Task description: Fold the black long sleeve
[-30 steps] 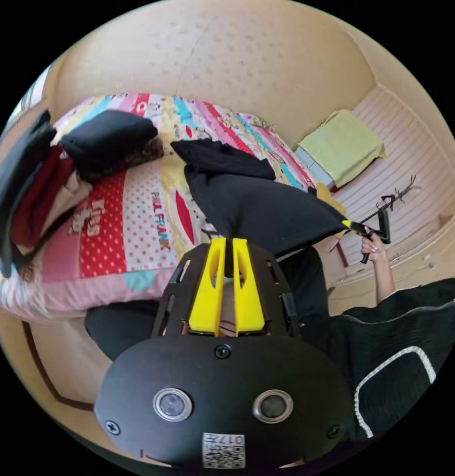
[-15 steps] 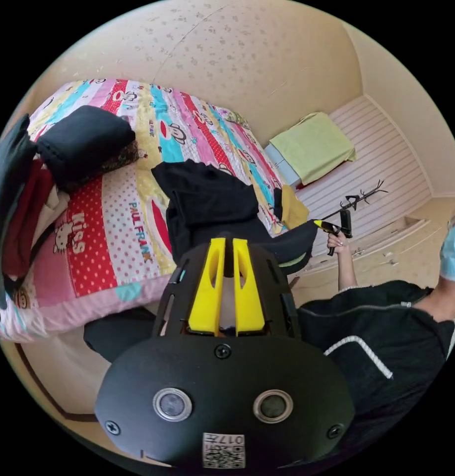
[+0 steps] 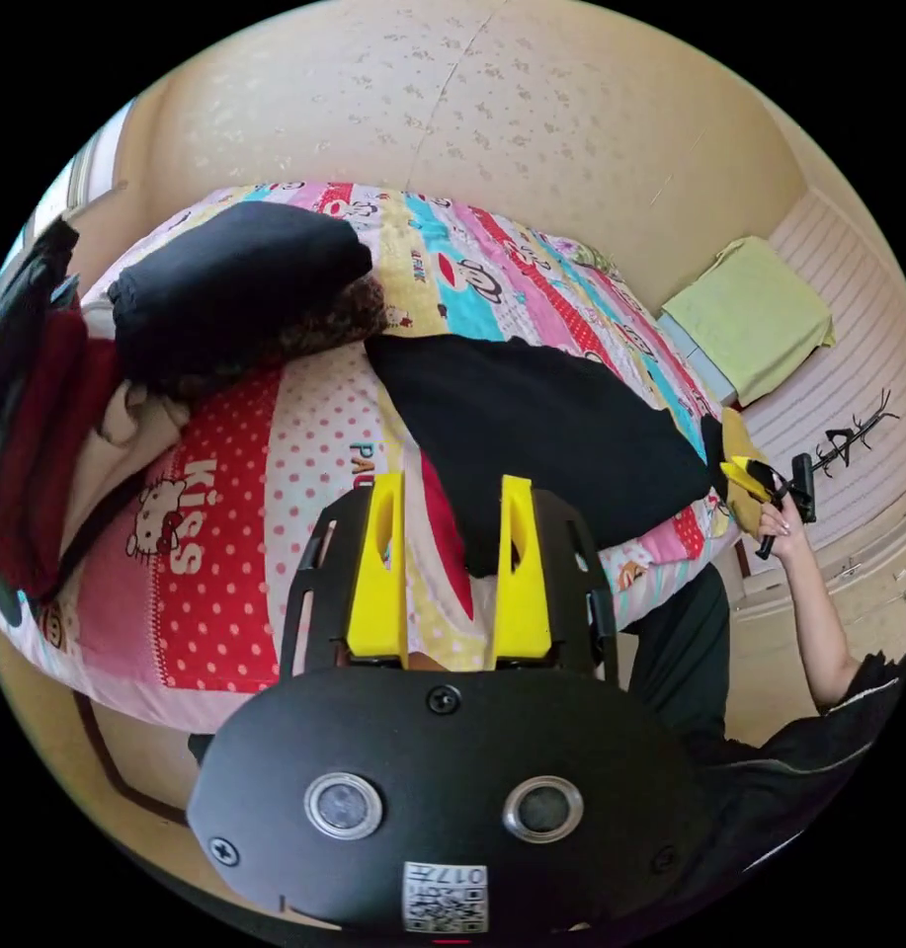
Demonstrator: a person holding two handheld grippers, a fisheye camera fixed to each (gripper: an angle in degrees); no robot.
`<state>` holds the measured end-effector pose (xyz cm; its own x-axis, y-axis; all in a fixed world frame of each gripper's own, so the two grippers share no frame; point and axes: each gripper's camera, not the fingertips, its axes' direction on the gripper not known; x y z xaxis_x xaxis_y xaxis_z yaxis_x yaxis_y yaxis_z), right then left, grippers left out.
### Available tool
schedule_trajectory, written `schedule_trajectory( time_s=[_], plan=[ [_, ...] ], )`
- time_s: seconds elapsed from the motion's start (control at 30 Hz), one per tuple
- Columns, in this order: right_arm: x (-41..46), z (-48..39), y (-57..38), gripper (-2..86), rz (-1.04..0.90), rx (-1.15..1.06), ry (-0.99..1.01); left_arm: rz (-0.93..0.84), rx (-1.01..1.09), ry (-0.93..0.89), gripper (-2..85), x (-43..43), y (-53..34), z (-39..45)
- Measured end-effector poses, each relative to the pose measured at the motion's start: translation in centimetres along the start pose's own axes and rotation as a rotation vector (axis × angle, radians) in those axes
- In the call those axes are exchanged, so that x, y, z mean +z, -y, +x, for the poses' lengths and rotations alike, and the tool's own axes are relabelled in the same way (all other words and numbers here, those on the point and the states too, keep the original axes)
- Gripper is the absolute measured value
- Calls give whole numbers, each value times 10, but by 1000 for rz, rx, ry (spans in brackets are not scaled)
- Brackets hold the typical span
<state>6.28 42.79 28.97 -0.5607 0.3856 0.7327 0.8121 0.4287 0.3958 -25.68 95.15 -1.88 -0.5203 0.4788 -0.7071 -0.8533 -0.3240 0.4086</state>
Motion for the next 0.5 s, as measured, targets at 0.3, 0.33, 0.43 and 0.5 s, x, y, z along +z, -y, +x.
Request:
schedule_trajectory(
  time_s=[0.3, 0.33, 0.43, 0.5],
  plan=[
    [53, -40, 20, 107, -81, -193, -151, -66, -57, -171, 103, 28, -12, -16],
    [63, -41, 22, 99, -128, -198, -161, -93, -37, -209, 83, 36, -8, -13],
    [64, -59, 22, 62, -145, -261, -293, -146, 8, -256, 46, 31, 9, -13],
    [30, -74, 18, 49, -74, -231, -170, -116, 65, -262, 43, 5, 19, -12]
  ],
)
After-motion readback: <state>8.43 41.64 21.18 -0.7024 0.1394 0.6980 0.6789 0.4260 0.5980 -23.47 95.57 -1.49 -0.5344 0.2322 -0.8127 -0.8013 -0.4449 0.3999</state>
